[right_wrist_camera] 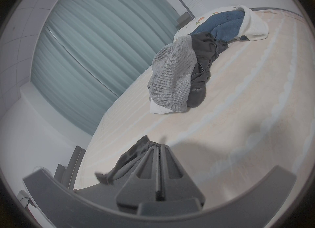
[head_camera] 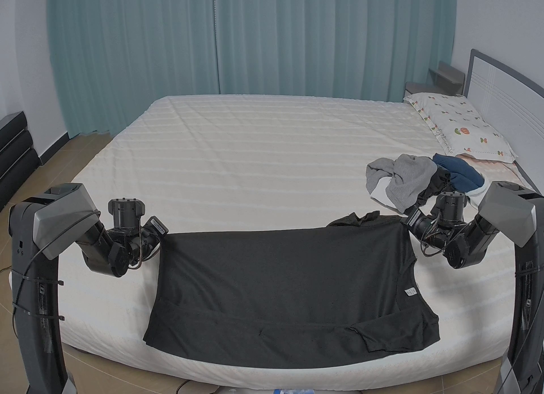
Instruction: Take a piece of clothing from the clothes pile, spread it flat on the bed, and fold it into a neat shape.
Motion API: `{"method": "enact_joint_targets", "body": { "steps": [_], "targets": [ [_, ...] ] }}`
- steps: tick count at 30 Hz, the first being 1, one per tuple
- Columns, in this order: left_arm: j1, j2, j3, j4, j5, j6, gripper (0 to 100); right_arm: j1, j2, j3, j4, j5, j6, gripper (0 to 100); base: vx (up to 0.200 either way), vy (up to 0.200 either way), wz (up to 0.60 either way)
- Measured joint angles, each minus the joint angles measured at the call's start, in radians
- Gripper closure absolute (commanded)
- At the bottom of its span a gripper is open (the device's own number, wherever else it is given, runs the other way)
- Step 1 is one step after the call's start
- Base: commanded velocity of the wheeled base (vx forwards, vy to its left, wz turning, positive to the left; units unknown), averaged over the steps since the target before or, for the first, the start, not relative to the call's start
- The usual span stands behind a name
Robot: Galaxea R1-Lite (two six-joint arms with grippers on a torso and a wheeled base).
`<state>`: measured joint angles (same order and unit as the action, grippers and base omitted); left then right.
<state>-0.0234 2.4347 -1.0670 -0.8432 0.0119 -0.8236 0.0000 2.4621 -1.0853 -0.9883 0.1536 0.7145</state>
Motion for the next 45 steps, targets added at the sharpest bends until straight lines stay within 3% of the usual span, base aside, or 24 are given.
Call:
{"method": "enact_joint_targets", "body": {
  "steps": [13,26,45],
  "targets": [
    [-0.001,-0.017,0.014,0.001,0.006,0.003,100,0.015,-0.036,0.047,-0.028,0.002,0.016,100,0.000,0.000,0.00],
    [0.003,-0.026,0.039,0.000,0.002,0.013,100,-0.009,-0.079,0.124,0.030,0.080,0.006,100,0.000,0.000,0.00],
    [0.005,-0.065,0.139,-0.015,-0.019,0.077,100,-0.014,-0.090,0.255,0.023,0.109,-0.117,100,0.000,0.000,0.00]
  ]
}}
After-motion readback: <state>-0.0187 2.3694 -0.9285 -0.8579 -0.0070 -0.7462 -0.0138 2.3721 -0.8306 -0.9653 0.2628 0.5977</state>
